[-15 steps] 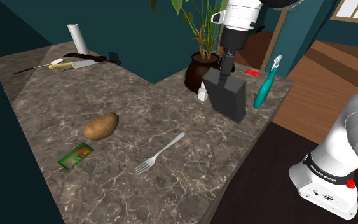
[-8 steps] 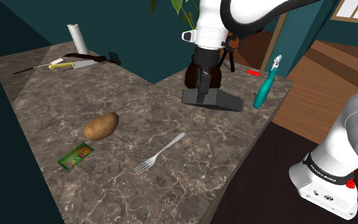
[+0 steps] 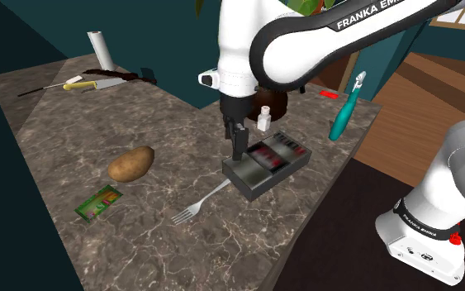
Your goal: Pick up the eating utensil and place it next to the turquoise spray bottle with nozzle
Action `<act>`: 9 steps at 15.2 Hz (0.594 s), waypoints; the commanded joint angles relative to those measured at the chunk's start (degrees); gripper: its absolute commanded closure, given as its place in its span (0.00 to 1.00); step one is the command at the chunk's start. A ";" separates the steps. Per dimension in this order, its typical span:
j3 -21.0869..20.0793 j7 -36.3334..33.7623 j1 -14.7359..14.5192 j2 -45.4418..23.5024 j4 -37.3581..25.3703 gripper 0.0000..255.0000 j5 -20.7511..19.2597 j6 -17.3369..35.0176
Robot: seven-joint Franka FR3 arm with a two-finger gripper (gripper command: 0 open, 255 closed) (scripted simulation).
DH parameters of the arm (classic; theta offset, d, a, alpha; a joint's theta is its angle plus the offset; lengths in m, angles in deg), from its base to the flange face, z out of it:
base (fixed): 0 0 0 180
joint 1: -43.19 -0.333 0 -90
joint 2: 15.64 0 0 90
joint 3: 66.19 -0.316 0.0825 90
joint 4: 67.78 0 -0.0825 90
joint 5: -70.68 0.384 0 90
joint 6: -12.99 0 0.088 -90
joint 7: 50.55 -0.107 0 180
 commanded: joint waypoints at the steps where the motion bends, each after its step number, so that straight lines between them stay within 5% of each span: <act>1: -1.10 0.97 -1.05 -3.44 -1.99 0.00 -1.47 1.48; 9: -4.95 3.10 -6.59 -15.41 -9.63 0.00 -8.40 5.29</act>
